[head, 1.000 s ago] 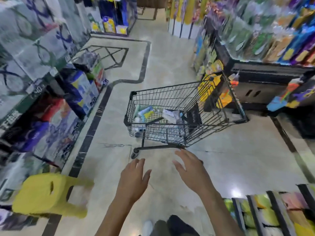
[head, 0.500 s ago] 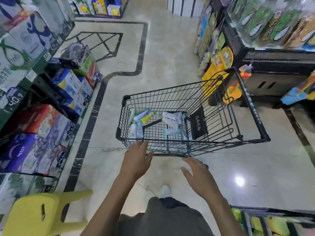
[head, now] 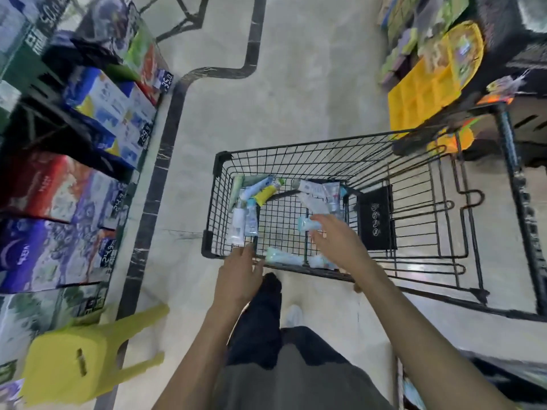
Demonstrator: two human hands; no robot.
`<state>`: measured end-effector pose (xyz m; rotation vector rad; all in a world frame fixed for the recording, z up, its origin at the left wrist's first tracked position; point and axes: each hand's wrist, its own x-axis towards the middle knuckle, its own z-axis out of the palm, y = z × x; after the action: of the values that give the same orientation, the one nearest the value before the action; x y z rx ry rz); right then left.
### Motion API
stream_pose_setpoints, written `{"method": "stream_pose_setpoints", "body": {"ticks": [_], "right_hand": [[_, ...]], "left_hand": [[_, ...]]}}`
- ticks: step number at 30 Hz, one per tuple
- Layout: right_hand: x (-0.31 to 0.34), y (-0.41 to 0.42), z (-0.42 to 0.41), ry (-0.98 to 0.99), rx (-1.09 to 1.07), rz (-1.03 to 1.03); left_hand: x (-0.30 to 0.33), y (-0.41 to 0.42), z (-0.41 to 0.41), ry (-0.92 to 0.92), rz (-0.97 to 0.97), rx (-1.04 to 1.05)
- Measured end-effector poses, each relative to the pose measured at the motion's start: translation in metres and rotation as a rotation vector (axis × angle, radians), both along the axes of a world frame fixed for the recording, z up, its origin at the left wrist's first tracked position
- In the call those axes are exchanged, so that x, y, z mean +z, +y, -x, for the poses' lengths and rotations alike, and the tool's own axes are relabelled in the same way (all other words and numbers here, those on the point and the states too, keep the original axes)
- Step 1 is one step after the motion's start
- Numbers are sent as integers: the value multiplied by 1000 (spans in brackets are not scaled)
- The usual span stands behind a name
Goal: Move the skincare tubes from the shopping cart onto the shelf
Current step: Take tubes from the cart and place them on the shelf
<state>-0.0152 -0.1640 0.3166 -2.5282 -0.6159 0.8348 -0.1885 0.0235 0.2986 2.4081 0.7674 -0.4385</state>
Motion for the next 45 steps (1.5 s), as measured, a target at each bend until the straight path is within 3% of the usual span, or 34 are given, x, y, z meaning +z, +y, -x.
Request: {"method": "stream_pose_setpoints", "body": {"ticks": [7, 15, 24, 30, 34, 37, 41, 45], "right_hand": [[-98, 30, -69, 137, -113, 134], [-238, 41, -132, 181, -110, 238], [-364, 51, -172, 35, 66, 301], [-394, 51, -174, -112, 177, 375], [-388, 50, -179, -43, 174, 323], [-370, 49, -177, 82, 21, 191], [-338, 45, -170, 310, -379, -14], [-301, 36, -165, 505, -736, -202]], "left_hand": [[-90, 50, -100, 119, 107, 116], [-232, 65, -160, 339, 143, 230], [-337, 49, -177, 256, -49, 421], [-356, 45, -172, 128, -166, 437], [-359, 51, -164, 83, -150, 390], [-351, 58, -156, 51, -83, 310], [-325, 70, -157, 101, 11, 216], [-280, 80, -166, 43, 135, 372]]}}
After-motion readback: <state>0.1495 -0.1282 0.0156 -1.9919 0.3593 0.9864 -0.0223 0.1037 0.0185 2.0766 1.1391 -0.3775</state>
